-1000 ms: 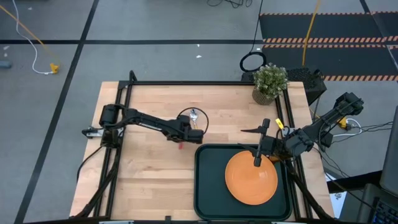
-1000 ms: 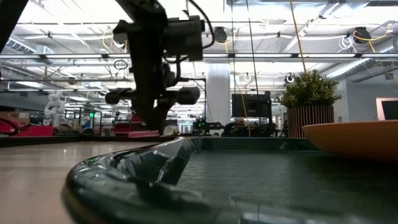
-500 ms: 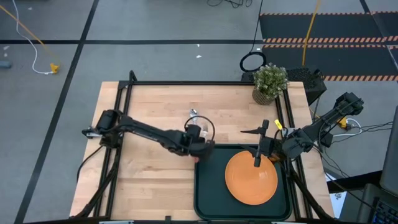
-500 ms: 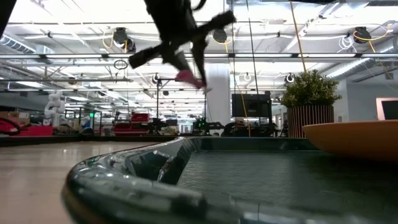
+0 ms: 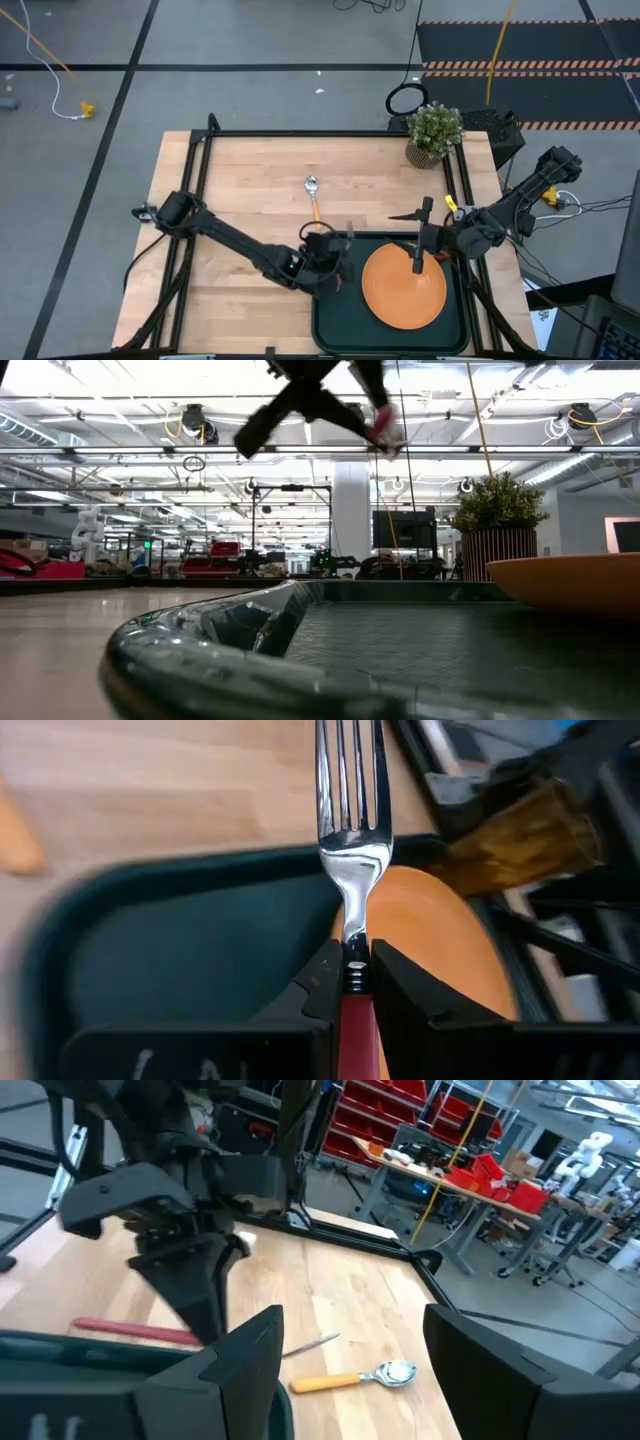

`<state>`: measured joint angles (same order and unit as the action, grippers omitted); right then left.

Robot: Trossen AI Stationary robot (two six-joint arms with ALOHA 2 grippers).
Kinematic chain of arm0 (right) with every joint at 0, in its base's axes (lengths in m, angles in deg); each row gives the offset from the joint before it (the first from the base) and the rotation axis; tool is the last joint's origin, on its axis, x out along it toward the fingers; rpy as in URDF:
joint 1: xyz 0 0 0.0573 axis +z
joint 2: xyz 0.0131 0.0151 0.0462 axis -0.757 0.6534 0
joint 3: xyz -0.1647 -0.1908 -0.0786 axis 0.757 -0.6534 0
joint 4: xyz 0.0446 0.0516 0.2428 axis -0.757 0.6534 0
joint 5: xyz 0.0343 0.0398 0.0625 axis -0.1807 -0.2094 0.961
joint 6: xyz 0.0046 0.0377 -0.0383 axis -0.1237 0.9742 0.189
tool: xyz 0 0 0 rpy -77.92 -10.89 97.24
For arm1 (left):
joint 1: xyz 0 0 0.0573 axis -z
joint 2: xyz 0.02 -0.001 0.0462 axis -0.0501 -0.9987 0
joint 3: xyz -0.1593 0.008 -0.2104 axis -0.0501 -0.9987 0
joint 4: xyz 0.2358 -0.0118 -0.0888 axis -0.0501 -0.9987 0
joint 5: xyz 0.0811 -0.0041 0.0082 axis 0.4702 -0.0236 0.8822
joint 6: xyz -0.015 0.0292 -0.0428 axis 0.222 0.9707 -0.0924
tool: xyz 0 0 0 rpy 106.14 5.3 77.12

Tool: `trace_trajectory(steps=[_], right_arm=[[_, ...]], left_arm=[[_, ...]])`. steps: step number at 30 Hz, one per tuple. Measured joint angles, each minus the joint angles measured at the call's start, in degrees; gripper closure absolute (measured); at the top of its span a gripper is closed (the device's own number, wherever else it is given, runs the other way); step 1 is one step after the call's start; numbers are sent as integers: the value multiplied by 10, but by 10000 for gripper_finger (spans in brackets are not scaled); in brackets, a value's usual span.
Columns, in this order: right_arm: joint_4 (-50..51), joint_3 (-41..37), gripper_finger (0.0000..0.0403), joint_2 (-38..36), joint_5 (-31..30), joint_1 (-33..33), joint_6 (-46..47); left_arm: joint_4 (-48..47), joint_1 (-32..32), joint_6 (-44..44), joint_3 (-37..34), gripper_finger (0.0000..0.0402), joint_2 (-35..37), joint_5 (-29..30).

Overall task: Pick and place plate/cup/fork/spoon on tray
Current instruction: Put the pink fork on the left side of the orange plate

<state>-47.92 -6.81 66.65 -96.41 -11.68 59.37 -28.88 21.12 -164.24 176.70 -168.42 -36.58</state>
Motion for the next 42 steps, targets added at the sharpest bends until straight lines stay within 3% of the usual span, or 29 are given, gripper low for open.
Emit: trace_trajectory(steps=[7, 15, 26, 42], right_arm=[[-1, 0, 167, -4, 0, 9, 0], [5, 0, 167, -4, 0, 24, 2], [7, 0, 167, -5, 0, 46, 15], [16, 0, 167, -5, -2, 62, 28]], left_arm=[[117, 21, 17, -1, 360, -47, 6], [173, 37, 5, 5, 360, -84, 18], [54, 24, -43, 67, 360, -129, -6], [13, 20, -78, 72, 360, -138, -32]])
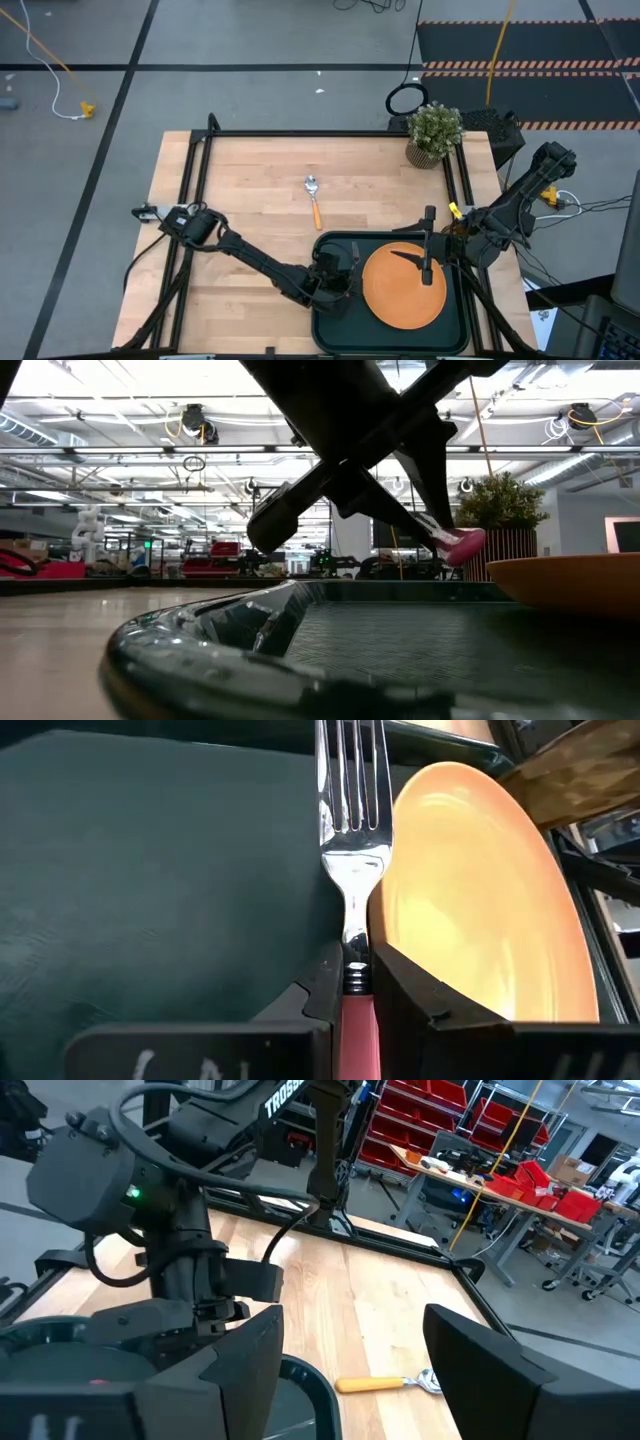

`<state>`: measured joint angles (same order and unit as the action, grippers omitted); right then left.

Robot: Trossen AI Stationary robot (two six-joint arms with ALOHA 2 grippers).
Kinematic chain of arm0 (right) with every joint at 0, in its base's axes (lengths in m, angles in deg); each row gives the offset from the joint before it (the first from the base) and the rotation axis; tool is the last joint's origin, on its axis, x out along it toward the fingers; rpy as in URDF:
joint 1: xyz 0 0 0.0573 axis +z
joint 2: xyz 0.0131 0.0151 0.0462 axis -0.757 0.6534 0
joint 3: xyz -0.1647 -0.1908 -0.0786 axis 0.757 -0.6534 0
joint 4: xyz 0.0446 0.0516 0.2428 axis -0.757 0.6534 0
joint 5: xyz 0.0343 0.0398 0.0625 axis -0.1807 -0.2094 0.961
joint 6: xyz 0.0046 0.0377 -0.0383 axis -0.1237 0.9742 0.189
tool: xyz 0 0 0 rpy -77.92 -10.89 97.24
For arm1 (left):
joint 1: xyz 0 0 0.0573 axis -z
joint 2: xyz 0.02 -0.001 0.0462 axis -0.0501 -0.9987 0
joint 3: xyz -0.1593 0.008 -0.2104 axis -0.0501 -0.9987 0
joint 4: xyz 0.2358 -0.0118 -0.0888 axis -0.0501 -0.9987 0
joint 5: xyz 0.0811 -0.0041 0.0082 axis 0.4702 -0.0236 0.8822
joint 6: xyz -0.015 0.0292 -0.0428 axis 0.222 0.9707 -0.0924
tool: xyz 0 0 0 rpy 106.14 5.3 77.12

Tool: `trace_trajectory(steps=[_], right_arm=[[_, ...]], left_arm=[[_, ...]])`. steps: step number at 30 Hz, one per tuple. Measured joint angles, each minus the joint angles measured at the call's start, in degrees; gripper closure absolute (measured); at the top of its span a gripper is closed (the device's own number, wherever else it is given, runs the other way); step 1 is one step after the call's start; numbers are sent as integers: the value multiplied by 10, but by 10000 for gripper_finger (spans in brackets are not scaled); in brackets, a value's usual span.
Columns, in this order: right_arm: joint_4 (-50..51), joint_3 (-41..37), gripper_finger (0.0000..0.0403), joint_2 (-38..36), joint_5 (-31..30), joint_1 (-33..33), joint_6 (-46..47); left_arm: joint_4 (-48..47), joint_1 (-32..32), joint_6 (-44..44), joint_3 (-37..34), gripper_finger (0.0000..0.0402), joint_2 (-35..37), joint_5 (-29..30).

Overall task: Pick and place plate/cup/fork/spoon on tray
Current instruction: Put the pink fork on the left side of the orange plate

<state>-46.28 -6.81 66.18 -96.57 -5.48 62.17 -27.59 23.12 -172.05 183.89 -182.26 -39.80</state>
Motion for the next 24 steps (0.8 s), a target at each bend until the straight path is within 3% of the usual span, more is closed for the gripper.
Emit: trace_trajectory(steps=[12, 24], right_arm=[[4, 0, 167, 0, 2, 0, 2], [3, 0, 167, 0, 2, 0, 2]], left_arm=[[23, -2, -11, 1, 360, -27, -41], [17, -3, -30, 1, 360, -32, -44]])
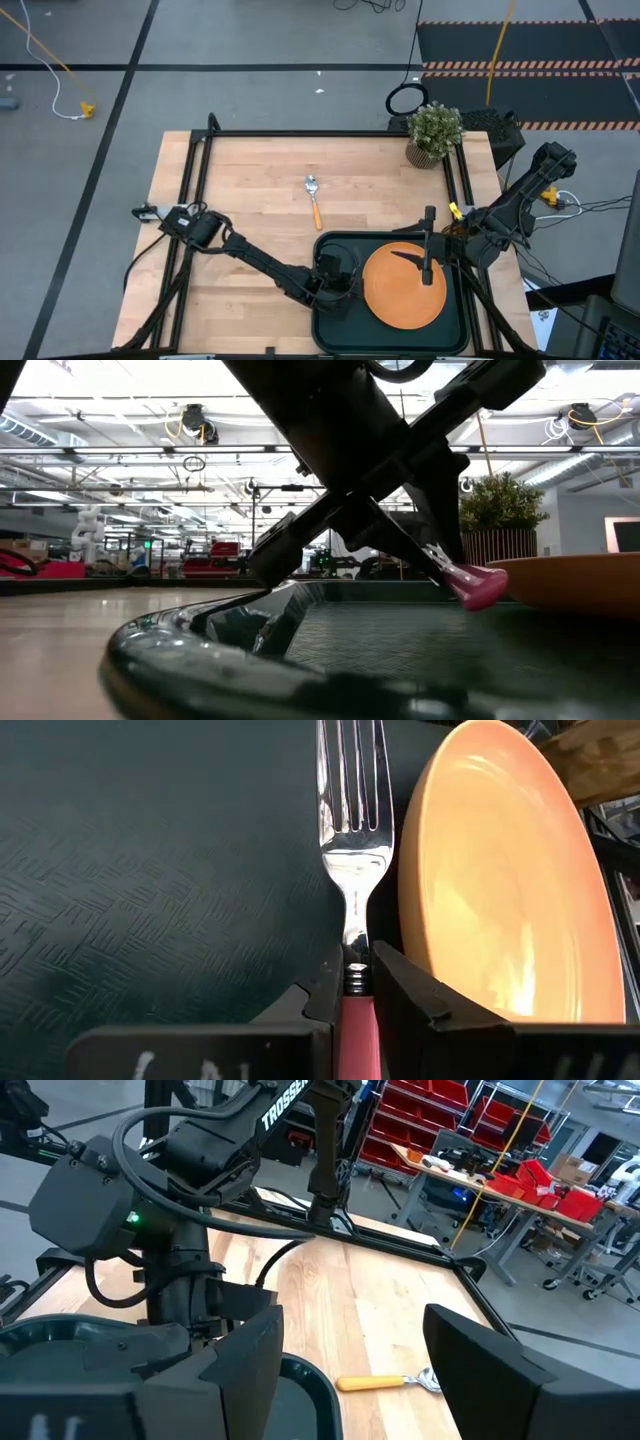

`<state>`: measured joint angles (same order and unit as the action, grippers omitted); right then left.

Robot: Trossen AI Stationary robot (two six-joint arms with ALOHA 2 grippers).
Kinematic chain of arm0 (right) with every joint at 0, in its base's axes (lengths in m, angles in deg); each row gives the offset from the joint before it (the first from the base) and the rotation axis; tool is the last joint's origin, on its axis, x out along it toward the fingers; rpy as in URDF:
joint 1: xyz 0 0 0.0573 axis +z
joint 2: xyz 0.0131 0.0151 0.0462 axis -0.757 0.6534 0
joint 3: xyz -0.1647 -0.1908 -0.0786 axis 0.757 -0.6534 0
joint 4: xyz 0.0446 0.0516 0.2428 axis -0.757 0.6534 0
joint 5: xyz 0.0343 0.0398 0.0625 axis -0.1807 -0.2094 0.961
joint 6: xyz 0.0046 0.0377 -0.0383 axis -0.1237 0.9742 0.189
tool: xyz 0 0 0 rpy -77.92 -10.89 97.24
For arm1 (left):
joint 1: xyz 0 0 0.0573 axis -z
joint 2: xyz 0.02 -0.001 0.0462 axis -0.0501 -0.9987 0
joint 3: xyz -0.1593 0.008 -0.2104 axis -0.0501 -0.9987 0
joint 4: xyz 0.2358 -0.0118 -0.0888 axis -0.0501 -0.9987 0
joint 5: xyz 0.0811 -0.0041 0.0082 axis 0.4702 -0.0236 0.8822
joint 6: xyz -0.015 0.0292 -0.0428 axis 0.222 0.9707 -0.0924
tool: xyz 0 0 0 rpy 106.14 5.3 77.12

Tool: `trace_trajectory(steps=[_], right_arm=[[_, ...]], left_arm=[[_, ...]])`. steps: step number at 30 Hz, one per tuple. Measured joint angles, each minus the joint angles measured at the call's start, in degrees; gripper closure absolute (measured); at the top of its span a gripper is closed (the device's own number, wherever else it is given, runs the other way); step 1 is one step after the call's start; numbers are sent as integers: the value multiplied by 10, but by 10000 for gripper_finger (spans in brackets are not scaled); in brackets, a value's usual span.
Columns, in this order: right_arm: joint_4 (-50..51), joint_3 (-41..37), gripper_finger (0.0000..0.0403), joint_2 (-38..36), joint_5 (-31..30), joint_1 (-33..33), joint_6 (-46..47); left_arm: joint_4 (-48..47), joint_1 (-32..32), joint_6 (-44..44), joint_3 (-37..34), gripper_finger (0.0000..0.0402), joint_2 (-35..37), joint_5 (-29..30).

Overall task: Pick and place plate/cup/fork/spoon on tray
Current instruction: Put the pink fork on the left side of the orange plate

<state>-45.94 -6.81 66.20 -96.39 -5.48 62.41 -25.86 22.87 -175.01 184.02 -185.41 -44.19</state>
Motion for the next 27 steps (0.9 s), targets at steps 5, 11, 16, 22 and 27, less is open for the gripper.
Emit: trace_trajectory(steps=[5, 11, 16, 22, 27], right_arm=[[0, 0, 167, 0, 0, 0, 6], [0, 0, 167, 0, 0, 4, 6], [0, 0, 167, 0, 0, 7, 6], [0, 0, 167, 0, 0, 7, 6], [0, 0, 167, 0, 1, 7, 15]], left_arm=[[-19, -1, -10, -1, 359, -1, -8], [-32, -1, -27, -2, 330, -5, -12], [-33, -1, -27, -2, 316, -5, -9], [-31, -5, -21, -2, 315, -4, -6], [-41, -12, 21, -2, 314, 23, -4]])
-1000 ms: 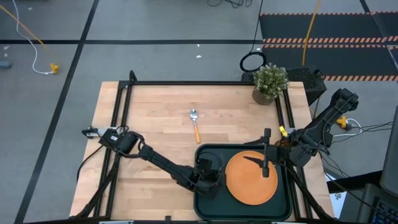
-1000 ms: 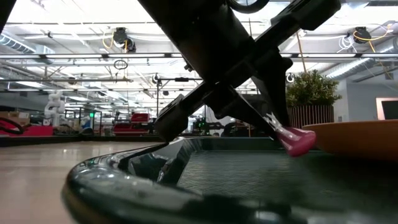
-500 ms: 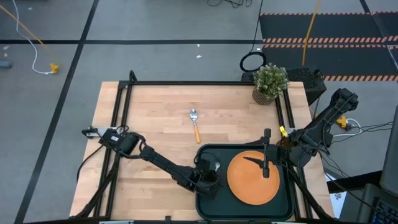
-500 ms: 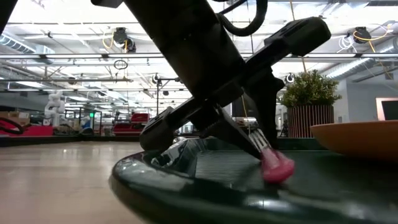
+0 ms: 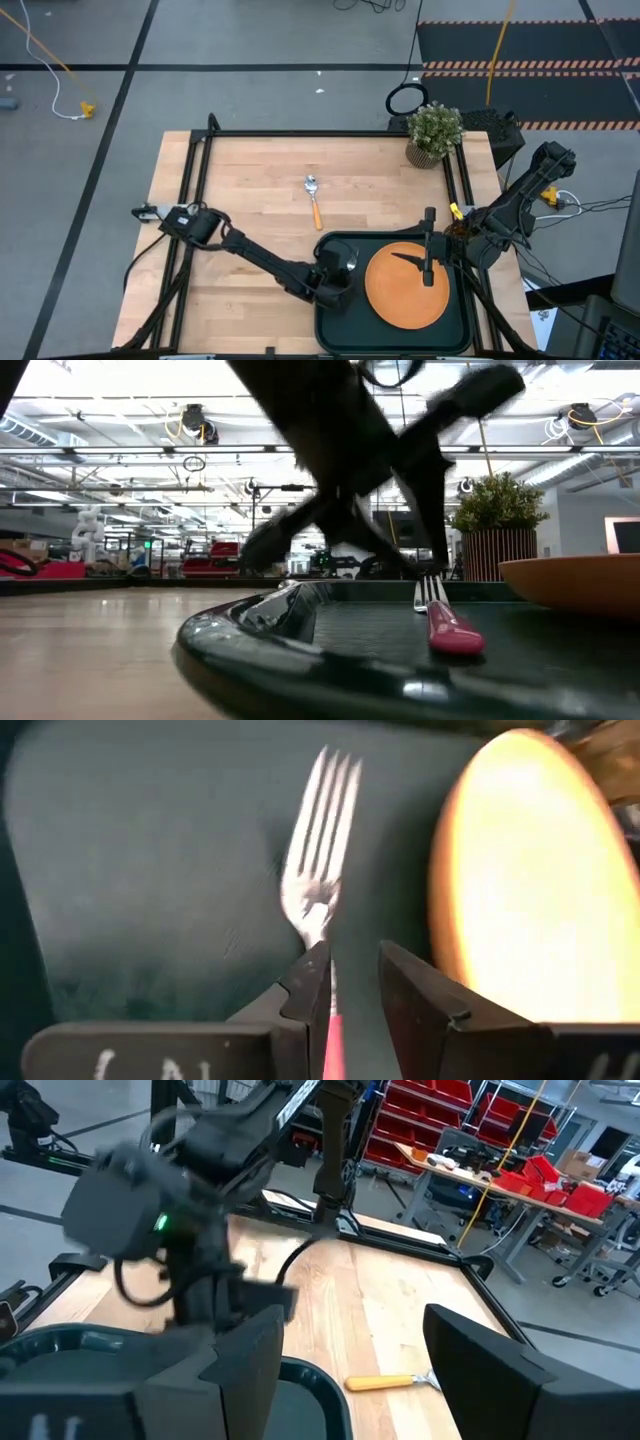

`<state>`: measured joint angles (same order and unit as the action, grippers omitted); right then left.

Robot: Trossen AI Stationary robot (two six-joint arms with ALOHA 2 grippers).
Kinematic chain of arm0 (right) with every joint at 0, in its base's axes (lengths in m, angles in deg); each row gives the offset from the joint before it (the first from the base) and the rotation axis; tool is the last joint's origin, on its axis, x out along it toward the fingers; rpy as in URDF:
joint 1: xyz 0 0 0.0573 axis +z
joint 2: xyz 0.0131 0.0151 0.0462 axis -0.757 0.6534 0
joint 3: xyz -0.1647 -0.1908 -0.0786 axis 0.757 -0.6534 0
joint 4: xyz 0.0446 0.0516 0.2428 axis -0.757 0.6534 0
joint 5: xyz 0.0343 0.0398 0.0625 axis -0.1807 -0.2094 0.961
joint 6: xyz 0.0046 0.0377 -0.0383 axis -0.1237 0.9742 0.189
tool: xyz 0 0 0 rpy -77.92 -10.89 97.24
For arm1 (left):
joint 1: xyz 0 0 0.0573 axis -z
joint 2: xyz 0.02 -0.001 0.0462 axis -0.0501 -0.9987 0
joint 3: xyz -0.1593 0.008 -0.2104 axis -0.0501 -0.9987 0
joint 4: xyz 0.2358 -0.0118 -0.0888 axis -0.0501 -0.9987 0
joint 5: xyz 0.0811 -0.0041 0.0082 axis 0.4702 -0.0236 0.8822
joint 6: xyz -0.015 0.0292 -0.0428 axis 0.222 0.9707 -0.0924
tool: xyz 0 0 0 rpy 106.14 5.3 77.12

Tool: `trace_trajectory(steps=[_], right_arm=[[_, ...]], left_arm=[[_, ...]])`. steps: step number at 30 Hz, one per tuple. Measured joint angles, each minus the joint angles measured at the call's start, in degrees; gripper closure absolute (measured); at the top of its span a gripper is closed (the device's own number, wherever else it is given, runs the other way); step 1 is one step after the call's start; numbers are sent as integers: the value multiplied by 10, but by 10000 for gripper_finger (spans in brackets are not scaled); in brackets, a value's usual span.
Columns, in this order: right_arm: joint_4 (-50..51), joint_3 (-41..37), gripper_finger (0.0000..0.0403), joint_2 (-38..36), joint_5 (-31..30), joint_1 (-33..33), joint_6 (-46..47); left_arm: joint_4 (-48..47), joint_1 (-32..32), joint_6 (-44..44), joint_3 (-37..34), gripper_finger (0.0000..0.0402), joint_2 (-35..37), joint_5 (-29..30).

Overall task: Pick and place plate/cup/fork/spoon on tray
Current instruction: Put the pink fork on the left side of the orange plate

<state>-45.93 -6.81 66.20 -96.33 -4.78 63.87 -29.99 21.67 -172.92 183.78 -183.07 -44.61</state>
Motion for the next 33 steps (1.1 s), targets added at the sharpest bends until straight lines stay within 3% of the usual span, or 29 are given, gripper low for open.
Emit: trace_trajectory(steps=[9, 18, 28, 33], right_arm=[[0, 0, 167, 0, 0, 16, -1], [0, 0, 167, 0, 0, 23, -1], [0, 0, 167, 0, 0, 23, -15], [0, 0, 167, 0, 0, 23, -18]], left_arm=[[-50, -2, 130, 1, 314, 70, -11], [-53, 7, 277, 1, 314, 76, -190], [-78, 35, 490, 24, 317, 76, -224], [-77, 41, 571, 29, 365, 76, -222]])
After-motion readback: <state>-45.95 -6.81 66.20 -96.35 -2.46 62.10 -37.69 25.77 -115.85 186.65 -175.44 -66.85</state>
